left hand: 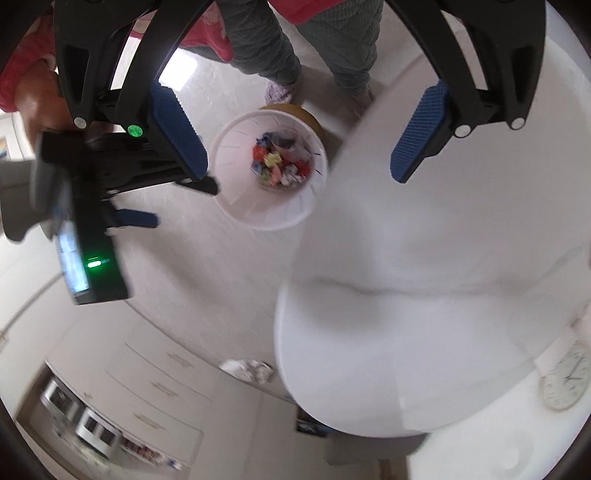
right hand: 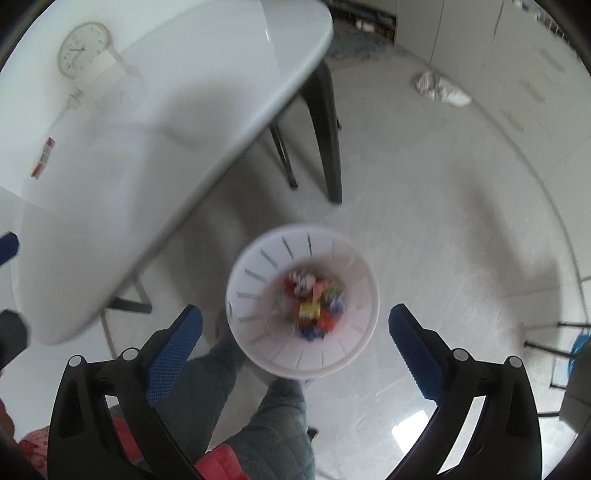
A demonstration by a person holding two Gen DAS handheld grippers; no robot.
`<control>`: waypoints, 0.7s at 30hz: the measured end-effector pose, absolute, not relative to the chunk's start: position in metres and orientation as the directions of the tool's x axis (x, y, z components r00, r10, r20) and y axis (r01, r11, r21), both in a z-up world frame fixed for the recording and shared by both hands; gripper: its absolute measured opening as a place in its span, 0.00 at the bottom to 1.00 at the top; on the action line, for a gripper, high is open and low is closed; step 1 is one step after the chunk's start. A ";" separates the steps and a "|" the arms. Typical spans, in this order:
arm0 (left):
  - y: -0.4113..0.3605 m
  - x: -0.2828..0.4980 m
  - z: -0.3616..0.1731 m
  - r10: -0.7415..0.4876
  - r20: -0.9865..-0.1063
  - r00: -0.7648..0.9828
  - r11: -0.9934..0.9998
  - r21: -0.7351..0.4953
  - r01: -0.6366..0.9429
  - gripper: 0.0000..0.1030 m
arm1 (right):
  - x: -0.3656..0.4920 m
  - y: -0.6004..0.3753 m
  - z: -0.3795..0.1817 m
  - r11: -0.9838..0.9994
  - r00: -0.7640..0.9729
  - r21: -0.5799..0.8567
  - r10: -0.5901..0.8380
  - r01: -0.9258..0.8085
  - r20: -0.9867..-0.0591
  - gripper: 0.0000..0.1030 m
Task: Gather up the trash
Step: 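Grasp the white-red medicine box with the right gripper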
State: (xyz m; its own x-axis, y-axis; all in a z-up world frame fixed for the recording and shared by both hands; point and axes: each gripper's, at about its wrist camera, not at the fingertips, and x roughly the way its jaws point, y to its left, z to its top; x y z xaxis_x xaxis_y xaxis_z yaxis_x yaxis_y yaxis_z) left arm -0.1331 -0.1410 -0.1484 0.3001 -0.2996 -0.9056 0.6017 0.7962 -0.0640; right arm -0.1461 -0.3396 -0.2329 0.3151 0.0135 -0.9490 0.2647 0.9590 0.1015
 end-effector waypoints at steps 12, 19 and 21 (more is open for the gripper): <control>0.055 -0.034 -0.087 -0.180 -0.835 0.520 0.972 -0.070 0.224 0.92 | -0.009 -0.195 -0.132 0.991 0.480 0.135 0.114 0.011 -0.870 0.97; 0.246 0.062 -0.097 -0.056 -0.833 0.550 0.998 -0.032 0.054 0.92 | 0.132 -0.003 -0.129 0.978 0.477 0.170 0.206 -0.119 -0.854 0.97; 0.300 0.094 -0.103 -0.003 -0.835 0.550 1.000 0.010 0.021 0.92 | 0.172 0.050 -0.135 0.971 0.466 0.201 0.238 -0.128 -0.852 0.97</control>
